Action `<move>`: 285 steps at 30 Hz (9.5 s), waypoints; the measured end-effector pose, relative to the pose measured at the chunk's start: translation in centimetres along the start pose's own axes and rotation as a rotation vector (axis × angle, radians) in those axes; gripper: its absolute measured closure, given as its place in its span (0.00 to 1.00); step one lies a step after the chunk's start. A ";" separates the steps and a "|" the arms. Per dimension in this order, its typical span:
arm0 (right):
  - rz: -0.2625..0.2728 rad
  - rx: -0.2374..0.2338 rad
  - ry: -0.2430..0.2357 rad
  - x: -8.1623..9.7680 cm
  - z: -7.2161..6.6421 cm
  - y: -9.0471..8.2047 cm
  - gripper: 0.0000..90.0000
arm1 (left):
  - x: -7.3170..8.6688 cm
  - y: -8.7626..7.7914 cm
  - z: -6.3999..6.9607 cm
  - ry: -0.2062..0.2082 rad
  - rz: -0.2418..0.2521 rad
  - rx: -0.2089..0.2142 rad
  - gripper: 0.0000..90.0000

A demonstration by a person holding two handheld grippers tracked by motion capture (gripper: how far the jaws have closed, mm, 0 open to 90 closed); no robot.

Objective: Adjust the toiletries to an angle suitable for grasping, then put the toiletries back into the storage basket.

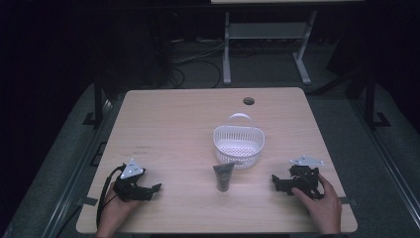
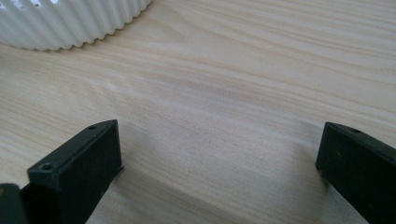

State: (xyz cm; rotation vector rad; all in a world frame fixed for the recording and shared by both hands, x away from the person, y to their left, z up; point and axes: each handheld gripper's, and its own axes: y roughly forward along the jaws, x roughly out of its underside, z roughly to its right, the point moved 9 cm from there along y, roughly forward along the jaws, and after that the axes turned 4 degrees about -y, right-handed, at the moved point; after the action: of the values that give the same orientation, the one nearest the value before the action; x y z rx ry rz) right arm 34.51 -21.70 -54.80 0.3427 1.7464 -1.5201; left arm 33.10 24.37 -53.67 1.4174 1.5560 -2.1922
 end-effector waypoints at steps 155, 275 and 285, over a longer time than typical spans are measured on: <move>0.000 0.000 -0.003 0.0 0.0 0.0 0.00 | -16.7 -0.5 13.8 0.215 0.099 0.372 0.34; -0.001 -0.001 -0.001 0.0 0.0 0.0 0.00 | -20.0 0.5 15.6 0.275 0.082 0.371 0.33; 0.000 0.000 -0.004 0.0 0.0 0.0 0.00 | -21.2 -0.5 15.0 0.262 0.097 0.376 0.33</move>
State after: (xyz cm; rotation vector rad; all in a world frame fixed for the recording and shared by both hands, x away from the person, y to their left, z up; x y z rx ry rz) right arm 34.51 -21.73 -54.79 0.3397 1.7435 -1.5192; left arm 35.47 4.34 -37.39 1.9079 1.1427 -2.4092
